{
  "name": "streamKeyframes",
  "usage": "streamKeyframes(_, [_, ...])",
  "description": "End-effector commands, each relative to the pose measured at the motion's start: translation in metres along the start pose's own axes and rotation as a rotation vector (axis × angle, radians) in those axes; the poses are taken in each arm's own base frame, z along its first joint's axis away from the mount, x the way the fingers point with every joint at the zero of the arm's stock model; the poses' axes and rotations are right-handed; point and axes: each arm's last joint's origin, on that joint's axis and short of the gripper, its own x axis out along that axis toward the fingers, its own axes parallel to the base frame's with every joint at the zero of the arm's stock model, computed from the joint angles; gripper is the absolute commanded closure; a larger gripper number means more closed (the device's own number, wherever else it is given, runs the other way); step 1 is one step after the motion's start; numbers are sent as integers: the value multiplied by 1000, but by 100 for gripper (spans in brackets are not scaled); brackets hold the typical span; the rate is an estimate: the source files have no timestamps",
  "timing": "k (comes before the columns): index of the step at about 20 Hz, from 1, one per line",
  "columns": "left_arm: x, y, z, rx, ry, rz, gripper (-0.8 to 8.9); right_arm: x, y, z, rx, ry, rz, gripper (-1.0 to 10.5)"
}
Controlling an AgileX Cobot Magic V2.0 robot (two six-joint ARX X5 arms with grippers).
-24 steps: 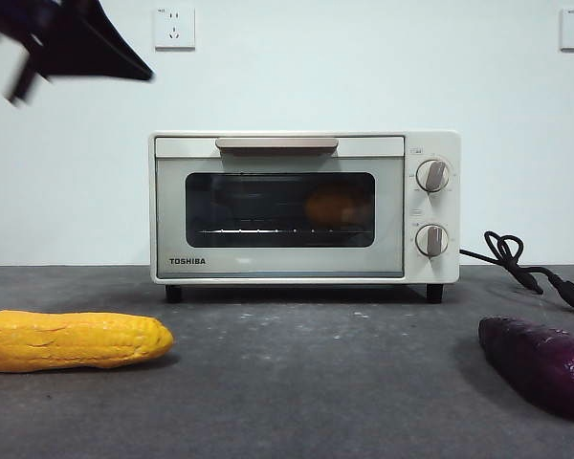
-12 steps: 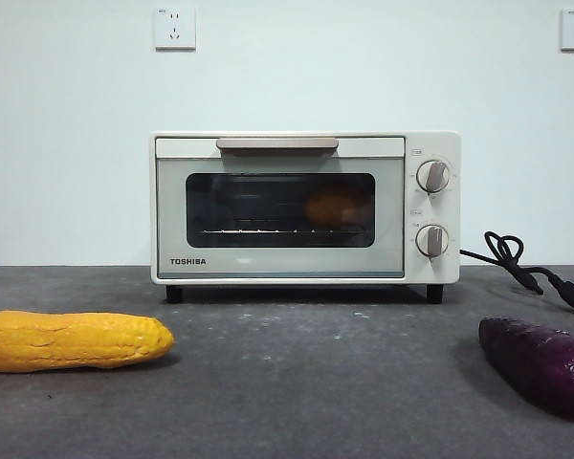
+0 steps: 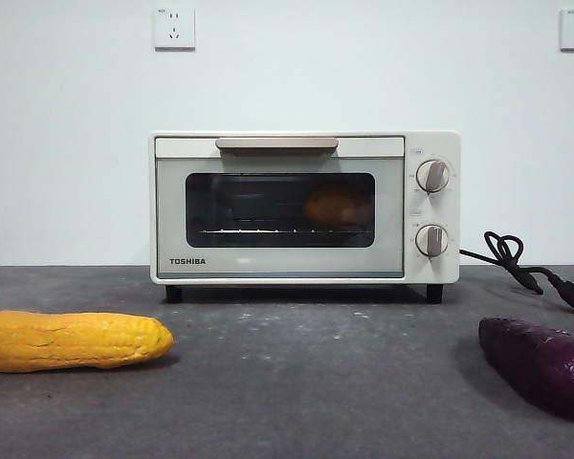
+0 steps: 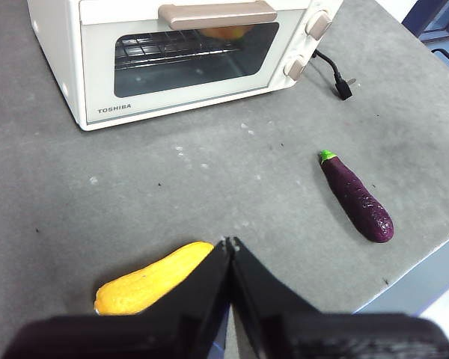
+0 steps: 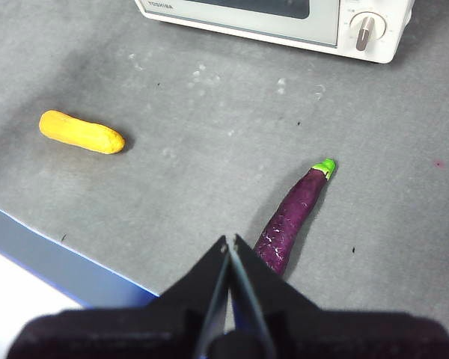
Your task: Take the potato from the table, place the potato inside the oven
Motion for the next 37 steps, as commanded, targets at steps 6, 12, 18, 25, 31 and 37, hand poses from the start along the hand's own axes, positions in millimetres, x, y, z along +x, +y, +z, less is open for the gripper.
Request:
streamKeyframes(6, [1, 3, 8, 289, -84, 117, 818, 0, 0, 0, -2, -2, -1, 941])
streamKeyframes(12, [3, 28, -2, 401, -410, 362, 818, 0, 0, 0, -2, -2, -2, 941])
streamKeyframes(18, [35, 56, -83, 420, -572, 539, 818, 0, 0, 0, -2, -2, -2, 941])
streamKeyframes(25, [69, 76, -145, 364, -474, 593, 818, 0, 0, 0, -2, -2, -2, 941])
streamKeyframes(31, [81, 82, -170, 329, -396, 580, 818, 0, 0, 0, -2, -2, -2, 941])
streamKeyframes(37, [81, 81, -174, 289, -381, 570, 818, 0, 0, 0, -1, -2, -3, 941])
